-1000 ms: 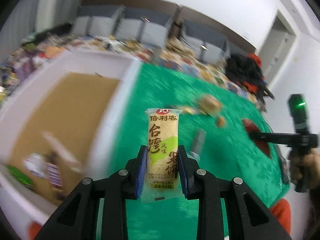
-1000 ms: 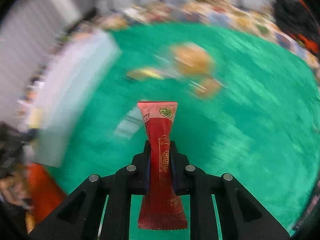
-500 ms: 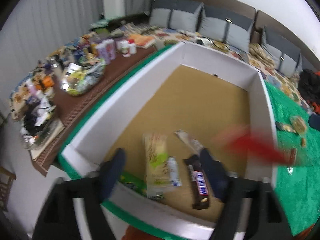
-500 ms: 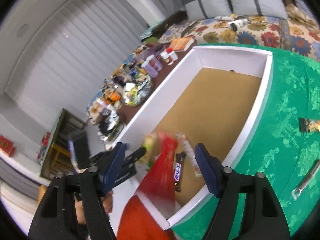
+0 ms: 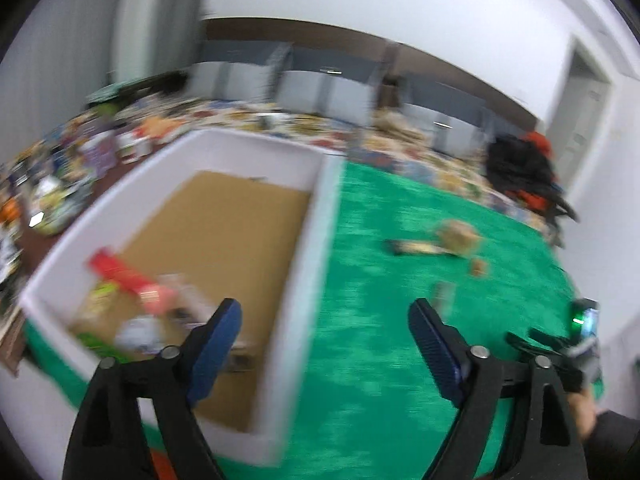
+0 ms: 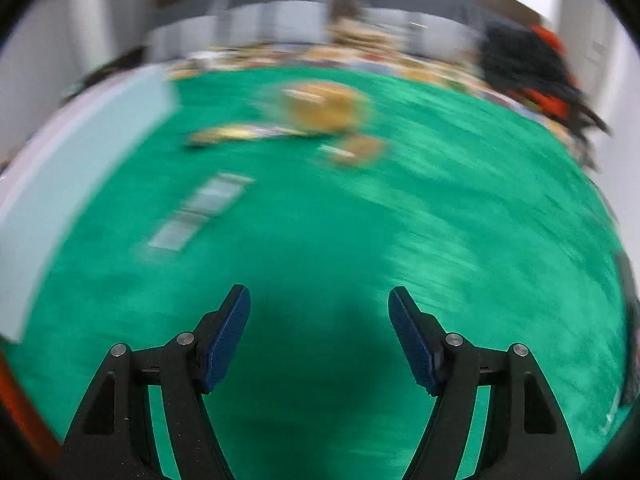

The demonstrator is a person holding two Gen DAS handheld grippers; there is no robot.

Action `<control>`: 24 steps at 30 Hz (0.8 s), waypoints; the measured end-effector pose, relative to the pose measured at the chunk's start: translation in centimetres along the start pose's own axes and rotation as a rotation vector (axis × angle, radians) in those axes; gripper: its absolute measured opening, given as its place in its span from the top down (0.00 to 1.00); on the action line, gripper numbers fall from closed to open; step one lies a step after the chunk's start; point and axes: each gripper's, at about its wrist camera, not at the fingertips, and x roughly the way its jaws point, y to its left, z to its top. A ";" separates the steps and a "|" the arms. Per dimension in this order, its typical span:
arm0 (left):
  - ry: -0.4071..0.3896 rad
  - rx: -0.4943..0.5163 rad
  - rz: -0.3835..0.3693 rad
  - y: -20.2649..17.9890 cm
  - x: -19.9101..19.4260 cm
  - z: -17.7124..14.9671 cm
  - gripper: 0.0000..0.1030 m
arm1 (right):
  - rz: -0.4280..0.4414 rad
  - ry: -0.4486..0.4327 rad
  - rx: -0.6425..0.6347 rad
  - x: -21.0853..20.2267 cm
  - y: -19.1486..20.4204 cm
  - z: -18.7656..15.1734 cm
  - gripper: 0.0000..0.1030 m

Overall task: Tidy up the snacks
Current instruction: 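Open both grippers over the white box and return to the bedspread, then grasp the brown stick snack with the left gripper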

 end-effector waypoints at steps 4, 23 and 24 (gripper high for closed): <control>0.069 0.096 -0.077 -6.8 4.3 -1.8 0.03 | -0.104 0.015 0.098 0.7 -6.1 -0.7 0.27; 0.220 0.192 0.117 -10.5 21.4 -7.4 0.03 | -0.102 0.003 0.169 3.8 -9.3 0.9 0.12; 0.222 0.193 0.117 -10.5 21.5 -7.4 0.02 | -0.105 0.004 0.168 3.8 -9.3 1.0 0.12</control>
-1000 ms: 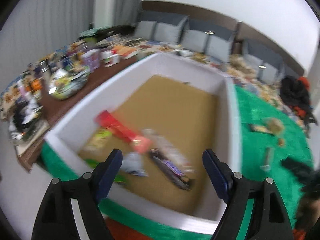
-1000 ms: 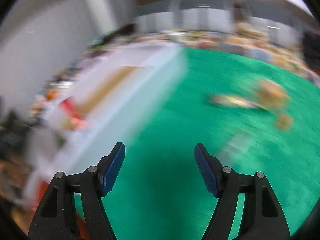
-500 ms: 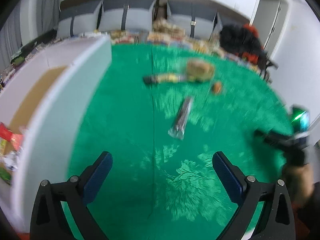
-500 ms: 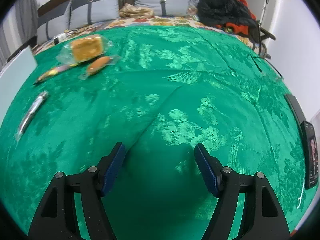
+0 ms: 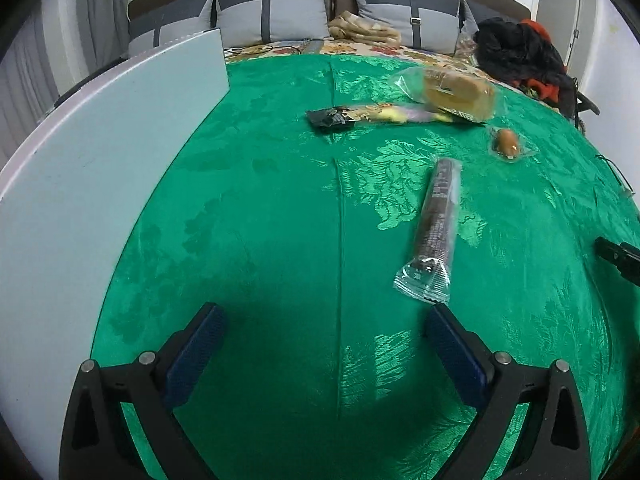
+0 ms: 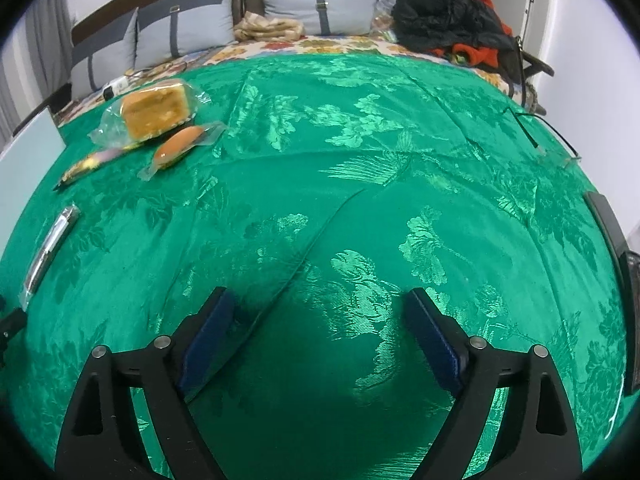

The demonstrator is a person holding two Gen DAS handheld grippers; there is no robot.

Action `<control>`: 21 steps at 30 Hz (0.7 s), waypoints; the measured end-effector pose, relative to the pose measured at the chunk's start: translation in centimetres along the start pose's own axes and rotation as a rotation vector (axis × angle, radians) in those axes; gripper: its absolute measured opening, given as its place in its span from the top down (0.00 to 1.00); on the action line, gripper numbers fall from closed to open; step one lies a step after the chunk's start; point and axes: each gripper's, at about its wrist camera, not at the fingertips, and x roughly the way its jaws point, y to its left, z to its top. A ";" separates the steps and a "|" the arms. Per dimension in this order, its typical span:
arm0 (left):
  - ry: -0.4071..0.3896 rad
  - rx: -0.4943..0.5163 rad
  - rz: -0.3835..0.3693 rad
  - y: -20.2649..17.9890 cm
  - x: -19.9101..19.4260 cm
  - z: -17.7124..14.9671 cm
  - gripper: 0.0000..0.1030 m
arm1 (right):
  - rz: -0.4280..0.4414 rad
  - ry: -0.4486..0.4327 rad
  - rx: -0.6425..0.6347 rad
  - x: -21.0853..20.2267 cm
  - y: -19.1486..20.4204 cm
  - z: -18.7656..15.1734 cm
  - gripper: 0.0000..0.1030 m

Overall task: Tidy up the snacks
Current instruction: 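Grasp the brown stick snack with the left gripper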

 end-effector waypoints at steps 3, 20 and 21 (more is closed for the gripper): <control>0.005 0.005 0.000 -0.1 0.2 0.0 0.00 | -0.002 0.001 0.000 0.0 0.0 0.0 0.12; 0.005 0.004 -0.001 -0.1 0.3 0.1 0.00 | 0.003 0.001 0.000 0.0 -0.1 0.0 0.10; 0.005 0.004 -0.002 -0.1 0.3 0.0 0.00 | 0.003 0.001 0.000 0.0 -0.1 0.0 0.10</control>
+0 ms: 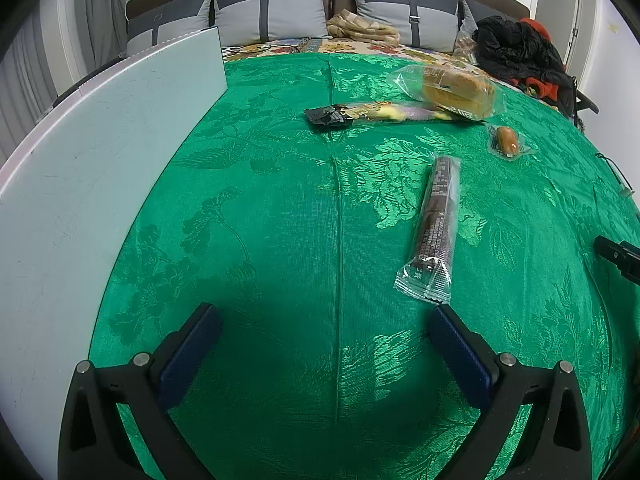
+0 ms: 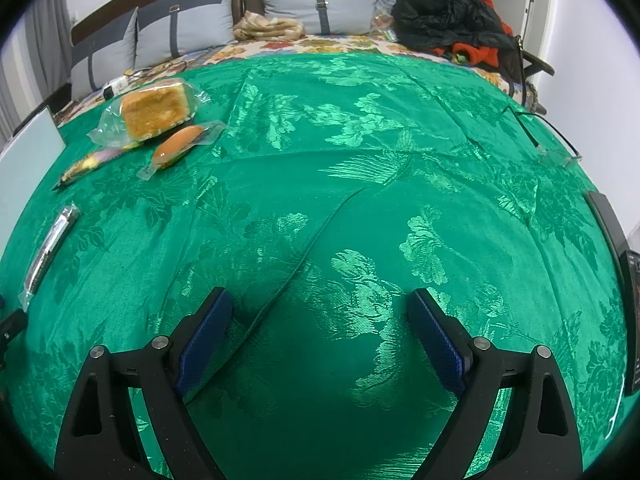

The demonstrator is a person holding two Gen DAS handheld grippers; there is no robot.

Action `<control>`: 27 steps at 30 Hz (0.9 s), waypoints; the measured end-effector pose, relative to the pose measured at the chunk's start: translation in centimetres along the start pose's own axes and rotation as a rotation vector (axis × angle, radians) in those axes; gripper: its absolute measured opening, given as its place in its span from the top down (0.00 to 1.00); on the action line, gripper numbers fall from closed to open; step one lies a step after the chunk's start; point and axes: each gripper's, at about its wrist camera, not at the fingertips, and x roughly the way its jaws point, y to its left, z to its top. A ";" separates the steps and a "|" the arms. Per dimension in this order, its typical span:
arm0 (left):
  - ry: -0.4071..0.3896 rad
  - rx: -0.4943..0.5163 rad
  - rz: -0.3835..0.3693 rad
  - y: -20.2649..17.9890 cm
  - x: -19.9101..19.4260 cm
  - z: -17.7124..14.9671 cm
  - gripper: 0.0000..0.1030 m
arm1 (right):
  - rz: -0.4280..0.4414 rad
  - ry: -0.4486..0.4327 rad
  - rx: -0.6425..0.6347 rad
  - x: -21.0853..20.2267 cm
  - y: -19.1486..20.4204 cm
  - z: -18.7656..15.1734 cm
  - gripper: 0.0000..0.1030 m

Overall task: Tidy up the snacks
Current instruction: 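Grasp the brown stick snack with the left gripper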

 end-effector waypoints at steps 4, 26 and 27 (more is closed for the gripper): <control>0.000 0.000 0.000 0.0 0.2 0.1 0.00 | 0.000 0.000 0.000 0.0 0.0 0.0 0.10; 0.033 0.114 -0.129 -4.7 0.0 5.1 0.08 | 0.002 0.001 0.000 0.0 0.0 0.0 0.09; 0.044 0.126 -0.127 -5.1 0.4 5.6 0.16 | 0.002 0.001 0.000 0.0 0.0 0.0 0.09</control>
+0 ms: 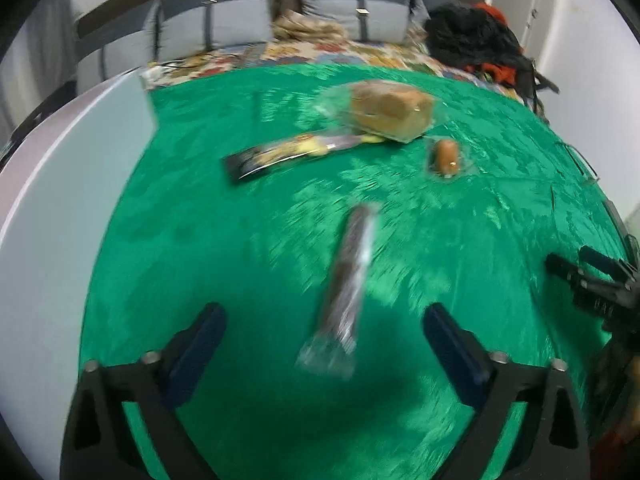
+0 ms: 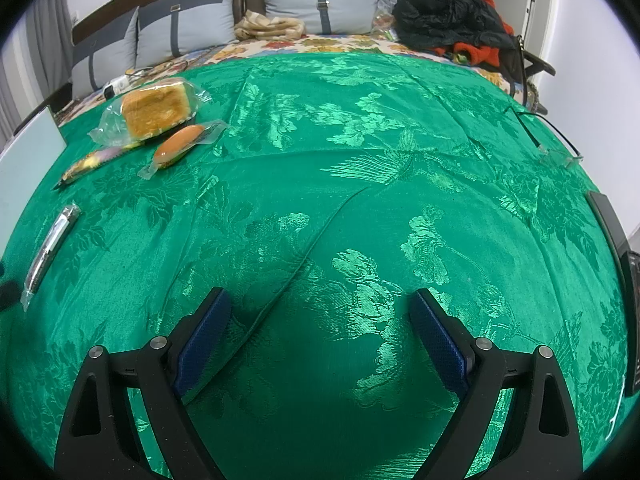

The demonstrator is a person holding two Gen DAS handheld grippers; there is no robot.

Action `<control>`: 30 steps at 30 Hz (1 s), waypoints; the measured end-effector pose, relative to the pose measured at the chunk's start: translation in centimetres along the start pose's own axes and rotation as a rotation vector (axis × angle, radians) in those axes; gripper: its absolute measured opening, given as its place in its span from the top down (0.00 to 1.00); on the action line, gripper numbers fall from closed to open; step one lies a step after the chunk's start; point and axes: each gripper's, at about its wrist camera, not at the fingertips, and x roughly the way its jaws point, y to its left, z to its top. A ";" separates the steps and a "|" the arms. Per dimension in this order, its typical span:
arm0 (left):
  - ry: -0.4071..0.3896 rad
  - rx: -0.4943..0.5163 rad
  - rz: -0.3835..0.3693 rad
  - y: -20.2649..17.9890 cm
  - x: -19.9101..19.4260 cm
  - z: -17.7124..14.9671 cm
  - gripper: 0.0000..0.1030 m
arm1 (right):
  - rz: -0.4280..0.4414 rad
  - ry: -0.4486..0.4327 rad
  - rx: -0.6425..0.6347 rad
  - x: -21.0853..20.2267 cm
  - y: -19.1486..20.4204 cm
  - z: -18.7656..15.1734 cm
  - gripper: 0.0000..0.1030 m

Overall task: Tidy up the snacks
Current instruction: 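Grasp the brown stick snack with the left gripper, then pick up the sausage bun pack with the right gripper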

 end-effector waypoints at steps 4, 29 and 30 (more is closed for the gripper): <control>0.065 0.058 0.049 -1.7 2.8 2.0 0.57 | 0.000 0.000 0.000 0.0 0.0 0.0 0.09; -0.036 -0.078 0.105 3.1 0.4 -4.9 0.01 | 0.001 0.000 0.000 0.0 0.0 0.0 0.09; -0.038 -0.075 0.106 3.1 0.5 -4.8 0.00 | 0.001 0.000 0.000 0.0 0.0 0.0 0.09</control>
